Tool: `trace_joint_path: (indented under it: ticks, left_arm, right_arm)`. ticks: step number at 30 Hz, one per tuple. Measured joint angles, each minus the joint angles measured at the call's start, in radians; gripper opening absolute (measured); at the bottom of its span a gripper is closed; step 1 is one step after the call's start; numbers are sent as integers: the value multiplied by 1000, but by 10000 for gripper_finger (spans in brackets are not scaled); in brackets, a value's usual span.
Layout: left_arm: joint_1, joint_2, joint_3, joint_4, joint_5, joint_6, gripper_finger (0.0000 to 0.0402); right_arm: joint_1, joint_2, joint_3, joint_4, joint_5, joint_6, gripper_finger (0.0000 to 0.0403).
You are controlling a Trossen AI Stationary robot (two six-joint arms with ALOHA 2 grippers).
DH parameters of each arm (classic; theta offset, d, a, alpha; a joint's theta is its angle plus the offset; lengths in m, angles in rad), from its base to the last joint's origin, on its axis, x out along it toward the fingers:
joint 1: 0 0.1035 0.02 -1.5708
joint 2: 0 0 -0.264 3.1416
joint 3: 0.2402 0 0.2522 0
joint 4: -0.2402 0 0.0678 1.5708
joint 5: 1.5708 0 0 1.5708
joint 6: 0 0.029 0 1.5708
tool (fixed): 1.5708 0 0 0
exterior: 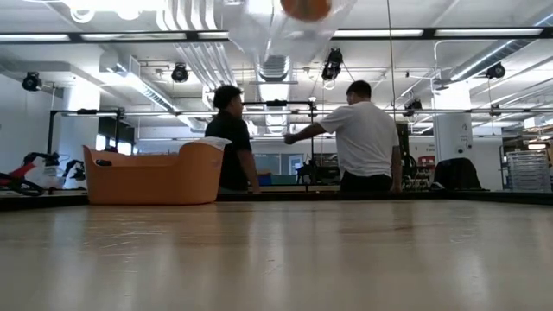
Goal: Roll bandage
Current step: Put the rolled orange bandage into the transparent zip bag
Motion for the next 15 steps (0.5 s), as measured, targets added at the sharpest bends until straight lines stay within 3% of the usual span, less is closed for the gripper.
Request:
trace_joint_path:
  ticks: [4, 7, 10, 15]
  left_arm:
    - [182, -98, 0, -225, 8, 81, 0]
    - [344, -176, -1, -372, -47, 81, 0]
    - [414, -225, -23, -320, -47, 62, 0]
    - [331, -248, -45, -53, 26, 67, 0]
  right_arm:
    - [3, -14, 0, -89, -48, 101, 254]
    - [2, -13, -1, -184, -50, 206, 249]
    - [1, -1, -4, -292, -37, 310, 244]
    - [2, 12, -47, -355, 14, 384, 236]
